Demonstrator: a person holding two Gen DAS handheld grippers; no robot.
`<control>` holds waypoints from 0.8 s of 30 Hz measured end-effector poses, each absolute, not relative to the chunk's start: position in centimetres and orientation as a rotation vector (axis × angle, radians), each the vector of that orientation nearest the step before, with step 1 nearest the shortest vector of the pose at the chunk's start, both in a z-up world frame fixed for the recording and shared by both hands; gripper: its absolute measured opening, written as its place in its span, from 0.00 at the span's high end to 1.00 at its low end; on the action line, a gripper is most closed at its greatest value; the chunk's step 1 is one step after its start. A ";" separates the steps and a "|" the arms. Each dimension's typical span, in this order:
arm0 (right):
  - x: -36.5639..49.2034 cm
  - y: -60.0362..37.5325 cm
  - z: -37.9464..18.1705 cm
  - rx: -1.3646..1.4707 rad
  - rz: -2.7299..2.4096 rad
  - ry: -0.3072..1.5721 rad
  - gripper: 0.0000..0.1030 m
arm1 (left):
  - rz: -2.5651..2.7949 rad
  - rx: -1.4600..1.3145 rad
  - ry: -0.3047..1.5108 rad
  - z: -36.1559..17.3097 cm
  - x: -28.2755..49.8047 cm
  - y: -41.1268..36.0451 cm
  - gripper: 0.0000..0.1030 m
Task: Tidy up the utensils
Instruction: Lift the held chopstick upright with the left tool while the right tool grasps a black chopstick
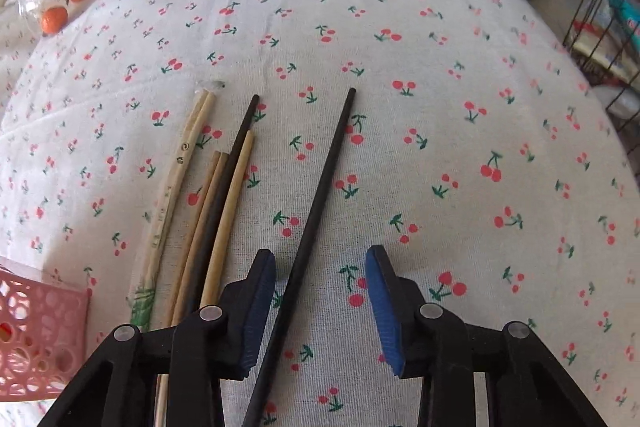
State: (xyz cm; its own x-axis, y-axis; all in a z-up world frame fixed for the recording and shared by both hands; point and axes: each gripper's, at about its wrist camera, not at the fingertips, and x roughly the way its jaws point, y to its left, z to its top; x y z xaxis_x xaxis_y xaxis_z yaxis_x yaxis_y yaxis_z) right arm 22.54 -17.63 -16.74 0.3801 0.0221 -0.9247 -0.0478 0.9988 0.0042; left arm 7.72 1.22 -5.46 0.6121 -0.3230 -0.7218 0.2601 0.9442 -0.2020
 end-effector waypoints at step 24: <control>10.7 -20.5 -1.9 0.168 0.281 0.652 0.95 | -0.231 -0.283 0.440 2.0 2.9 8.2 0.94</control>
